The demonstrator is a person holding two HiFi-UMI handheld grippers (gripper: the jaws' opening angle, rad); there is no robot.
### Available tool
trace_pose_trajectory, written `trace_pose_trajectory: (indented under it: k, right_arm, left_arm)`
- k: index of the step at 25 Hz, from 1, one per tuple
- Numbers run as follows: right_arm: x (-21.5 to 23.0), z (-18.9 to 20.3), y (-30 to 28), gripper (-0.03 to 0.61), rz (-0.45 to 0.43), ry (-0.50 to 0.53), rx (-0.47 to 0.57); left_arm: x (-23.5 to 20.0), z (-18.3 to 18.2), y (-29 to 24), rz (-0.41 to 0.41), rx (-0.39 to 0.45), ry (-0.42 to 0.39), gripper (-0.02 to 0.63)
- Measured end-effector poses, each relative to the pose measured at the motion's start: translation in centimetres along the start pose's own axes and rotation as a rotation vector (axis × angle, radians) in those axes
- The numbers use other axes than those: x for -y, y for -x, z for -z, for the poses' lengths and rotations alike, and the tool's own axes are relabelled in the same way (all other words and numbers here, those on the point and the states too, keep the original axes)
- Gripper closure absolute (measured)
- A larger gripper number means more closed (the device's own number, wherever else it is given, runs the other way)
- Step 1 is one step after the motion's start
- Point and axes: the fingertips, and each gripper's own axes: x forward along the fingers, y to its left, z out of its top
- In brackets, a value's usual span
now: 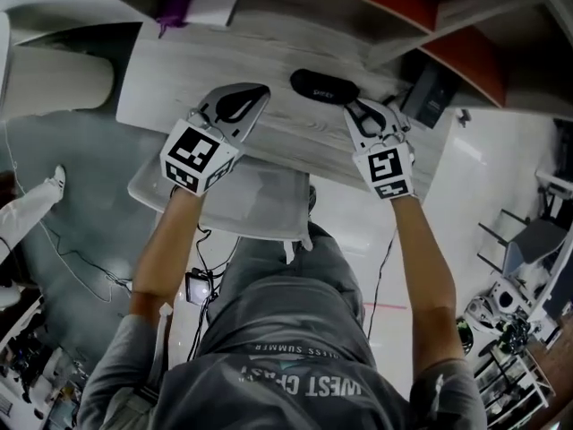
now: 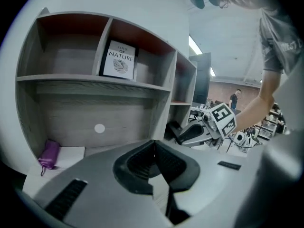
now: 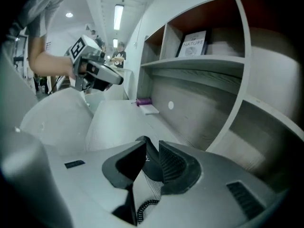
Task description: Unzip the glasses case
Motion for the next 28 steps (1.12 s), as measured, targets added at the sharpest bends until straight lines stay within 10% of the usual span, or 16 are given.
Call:
trace_pose_trajectory:
  k: [15, 21, 28]
  right_arm:
    - [-1.9, 8.3, -7.7, 0.326, -0.121, 0.476, -0.217]
    - [-1.0, 8.5, -10.0, 0.218, -0.13, 0.494, -0.202]
    - [1.4, 8.6, -12.6, 0.287, -0.064, 0.413, -0.212]
  left_arm:
    - [-2.3, 6.8, -5.1, 0.052, -0.127, 0.031, 0.561]
    - [-2.7, 8.3, -6.0, 0.064, -0.152, 0.042, 0.546]
    - [-3.5, 10.2, -6.8, 0.066, -0.168, 0.072, 0.542]
